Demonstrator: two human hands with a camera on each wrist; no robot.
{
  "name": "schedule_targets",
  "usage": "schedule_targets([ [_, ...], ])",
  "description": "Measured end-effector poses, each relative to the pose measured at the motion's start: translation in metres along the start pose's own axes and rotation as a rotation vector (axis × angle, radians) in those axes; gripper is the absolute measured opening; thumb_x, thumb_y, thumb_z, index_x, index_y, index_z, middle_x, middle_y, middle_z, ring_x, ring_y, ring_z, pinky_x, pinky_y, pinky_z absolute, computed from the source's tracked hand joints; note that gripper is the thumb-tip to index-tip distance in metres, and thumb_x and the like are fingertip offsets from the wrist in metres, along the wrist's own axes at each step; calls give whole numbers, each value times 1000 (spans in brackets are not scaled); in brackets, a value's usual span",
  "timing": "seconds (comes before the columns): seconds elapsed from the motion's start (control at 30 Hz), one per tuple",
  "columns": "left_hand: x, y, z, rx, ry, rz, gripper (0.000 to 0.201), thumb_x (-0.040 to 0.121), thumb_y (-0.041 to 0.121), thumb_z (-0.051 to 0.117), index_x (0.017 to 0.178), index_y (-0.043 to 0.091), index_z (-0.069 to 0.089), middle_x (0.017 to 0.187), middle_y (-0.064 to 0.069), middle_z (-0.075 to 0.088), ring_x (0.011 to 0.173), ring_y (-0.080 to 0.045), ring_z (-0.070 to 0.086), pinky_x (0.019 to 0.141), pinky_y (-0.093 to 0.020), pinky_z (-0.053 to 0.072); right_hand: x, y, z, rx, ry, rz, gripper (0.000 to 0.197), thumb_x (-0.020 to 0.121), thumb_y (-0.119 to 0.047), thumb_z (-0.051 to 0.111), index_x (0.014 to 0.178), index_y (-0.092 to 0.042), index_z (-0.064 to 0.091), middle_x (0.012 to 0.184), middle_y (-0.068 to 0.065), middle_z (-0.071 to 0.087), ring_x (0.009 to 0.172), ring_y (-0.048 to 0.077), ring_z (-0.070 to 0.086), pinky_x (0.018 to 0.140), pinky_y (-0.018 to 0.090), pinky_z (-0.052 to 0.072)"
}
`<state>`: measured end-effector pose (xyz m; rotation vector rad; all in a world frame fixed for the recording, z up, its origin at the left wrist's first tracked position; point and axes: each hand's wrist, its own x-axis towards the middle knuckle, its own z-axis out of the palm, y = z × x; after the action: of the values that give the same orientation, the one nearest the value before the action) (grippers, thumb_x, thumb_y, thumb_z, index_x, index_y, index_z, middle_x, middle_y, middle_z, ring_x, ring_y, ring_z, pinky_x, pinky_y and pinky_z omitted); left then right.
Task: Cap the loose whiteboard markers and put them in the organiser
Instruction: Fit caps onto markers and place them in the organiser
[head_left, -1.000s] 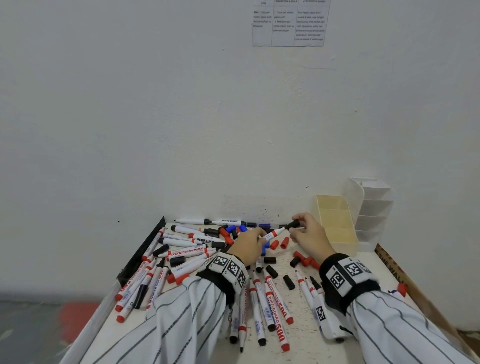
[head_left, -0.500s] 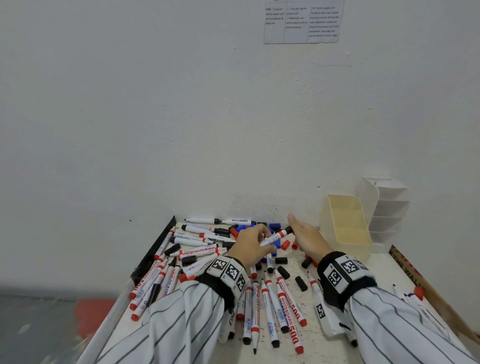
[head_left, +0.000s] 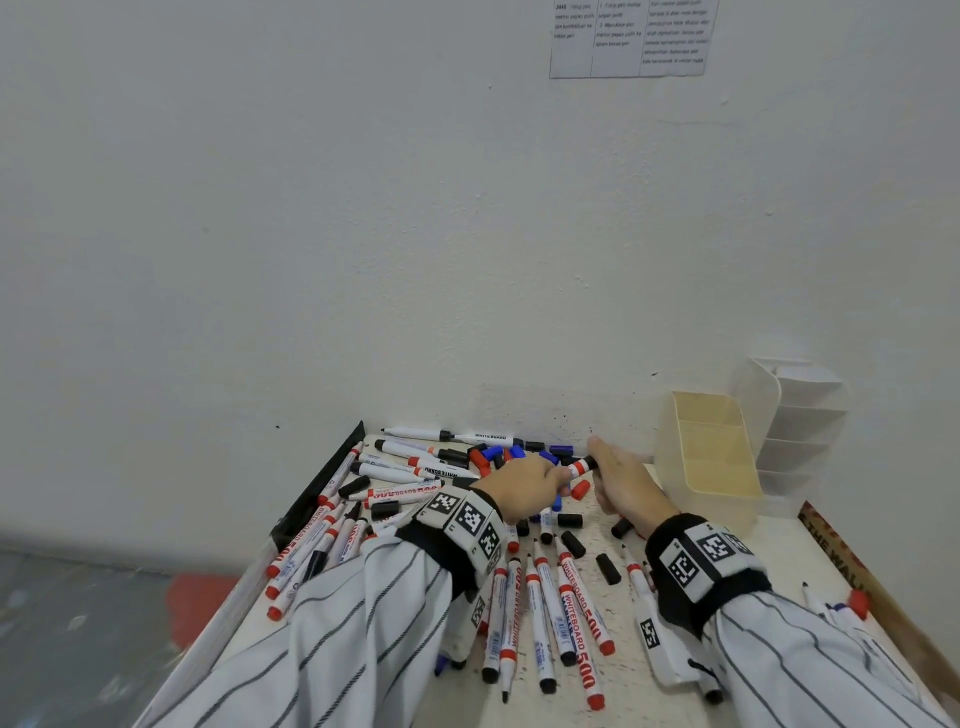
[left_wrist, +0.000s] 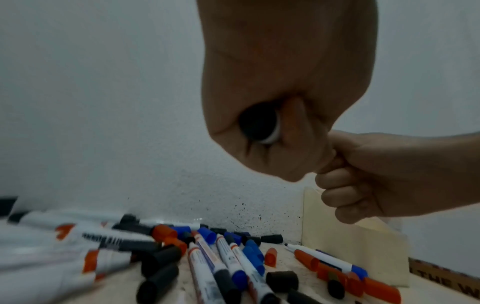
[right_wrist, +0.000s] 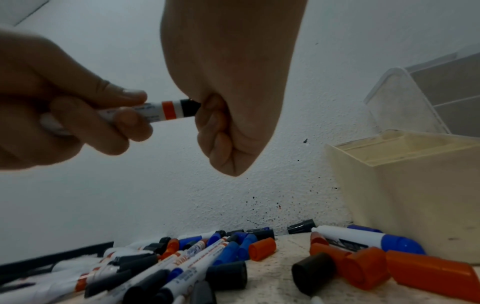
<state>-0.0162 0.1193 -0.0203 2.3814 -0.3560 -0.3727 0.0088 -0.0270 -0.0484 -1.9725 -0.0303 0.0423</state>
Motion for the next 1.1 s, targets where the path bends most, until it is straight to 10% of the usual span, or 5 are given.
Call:
schedule_targets([
  [0.3, 19, 8, 14, -411, -33, 33, 40, 98, 46, 35, 86, 15, 56, 73, 0, 53, 58, -13, 50, 57, -25, 43, -9, -18, -38, -16, -40, -169, 30, 100, -33, 37, 79, -12, 44, 59, -1, 42, 47, 10, 36, 45, 22, 31],
  [0.4, 35, 12, 22, -258, 100, 8, 45, 99, 46, 29, 112, 16, 60, 110, -5, 61, 102, -18, 55, 94, -32, 40, 3, -30, -66, -45, 161, -252, 19, 97, -26, 45, 93, -8, 49, 79, 5, 59, 53, 14, 52, 46, 20, 43],
  [0.63, 70, -10, 39, 274, 105, -274, 37, 97, 18, 42, 130, 2, 47, 135, -14, 47, 127, -26, 43, 100, -30, 38, 36, -25, -135, -207, 702, -359, 24, 97, -14, 44, 115, -1, 53, 99, 8, 57, 92, 22, 54, 80, 28, 42],
  [0.83, 88, -15, 41, 296, 114, -319, 35, 97, 17, 43, 129, 4, 44, 131, -13, 49, 120, -23, 50, 97, -29, 42, 56, 7, -147, -409, 679, -260, 29, 96, -5, 42, 122, 5, 51, 118, 23, 50, 109, 33, 48, 86, 22, 33],
  [1.1, 97, -18, 43, 319, 108, -342, 34, 96, 19, 47, 125, 1, 47, 128, -13, 52, 116, -23, 54, 95, -28, 45, 70, 35, -145, -548, 600, -216, 21, 93, 2, 43, 109, 0, 55, 109, 20, 55, 96, 35, 56, 86, 46, 48],
])
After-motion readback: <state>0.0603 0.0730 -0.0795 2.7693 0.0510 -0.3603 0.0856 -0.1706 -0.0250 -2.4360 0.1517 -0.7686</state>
